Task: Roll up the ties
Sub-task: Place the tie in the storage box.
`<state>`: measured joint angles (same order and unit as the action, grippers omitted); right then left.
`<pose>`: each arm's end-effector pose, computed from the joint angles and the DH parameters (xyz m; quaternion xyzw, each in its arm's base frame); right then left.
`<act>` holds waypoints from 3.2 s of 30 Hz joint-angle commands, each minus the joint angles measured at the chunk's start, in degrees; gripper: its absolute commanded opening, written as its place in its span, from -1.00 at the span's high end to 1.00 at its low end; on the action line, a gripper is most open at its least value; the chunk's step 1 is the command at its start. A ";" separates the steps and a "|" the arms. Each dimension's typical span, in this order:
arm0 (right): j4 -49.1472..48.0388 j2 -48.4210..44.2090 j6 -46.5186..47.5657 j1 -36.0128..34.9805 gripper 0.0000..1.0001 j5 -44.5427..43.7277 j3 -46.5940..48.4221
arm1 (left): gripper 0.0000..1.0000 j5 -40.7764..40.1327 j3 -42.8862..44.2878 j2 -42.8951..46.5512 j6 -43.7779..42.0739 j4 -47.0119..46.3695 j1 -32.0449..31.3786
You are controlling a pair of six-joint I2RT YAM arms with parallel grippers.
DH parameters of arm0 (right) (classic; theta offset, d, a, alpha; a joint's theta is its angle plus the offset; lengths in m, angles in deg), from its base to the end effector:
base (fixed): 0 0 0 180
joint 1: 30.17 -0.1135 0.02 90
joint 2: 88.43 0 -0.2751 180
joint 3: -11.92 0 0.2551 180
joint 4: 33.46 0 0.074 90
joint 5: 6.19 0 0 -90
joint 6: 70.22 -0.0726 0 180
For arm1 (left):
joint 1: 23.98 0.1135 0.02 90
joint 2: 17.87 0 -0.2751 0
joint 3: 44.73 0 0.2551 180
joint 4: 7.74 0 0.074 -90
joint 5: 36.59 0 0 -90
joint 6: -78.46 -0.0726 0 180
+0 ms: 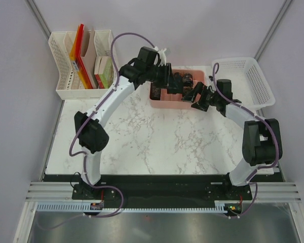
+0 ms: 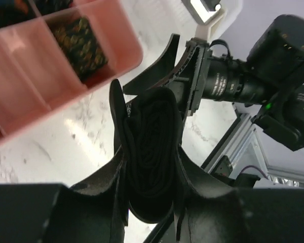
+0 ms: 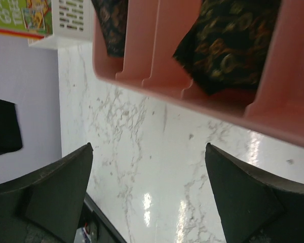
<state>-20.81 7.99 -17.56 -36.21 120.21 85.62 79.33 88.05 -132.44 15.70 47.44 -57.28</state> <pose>0.3873 0.0843 0.2117 0.0897 0.8514 0.4190 0.3025 0.3905 -0.2944 0.3596 0.1461 0.8655 -0.3926 0.2746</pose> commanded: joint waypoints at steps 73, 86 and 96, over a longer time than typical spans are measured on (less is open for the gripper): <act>3.94 1.84 2.54 4.64 -0.96 -1.95 -0.59 | 0.88 -23.37 18.64 -29.58 -5.27 0.43 0.95; 3.59 1.58 1.92 4.55 -0.96 -1.69 -0.77 | -0.19 -23.63 20.22 -27.29 -8.26 0.34 0.87; 3.15 1.22 1.48 4.64 -0.96 -1.42 -1.03 | -0.24 -24.68 21.36 -25.36 -9.31 -0.27 0.95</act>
<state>-16.03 9.89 -15.53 -31.80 118.61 84.79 56.46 106.02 -161.62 9.45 47.81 -56.26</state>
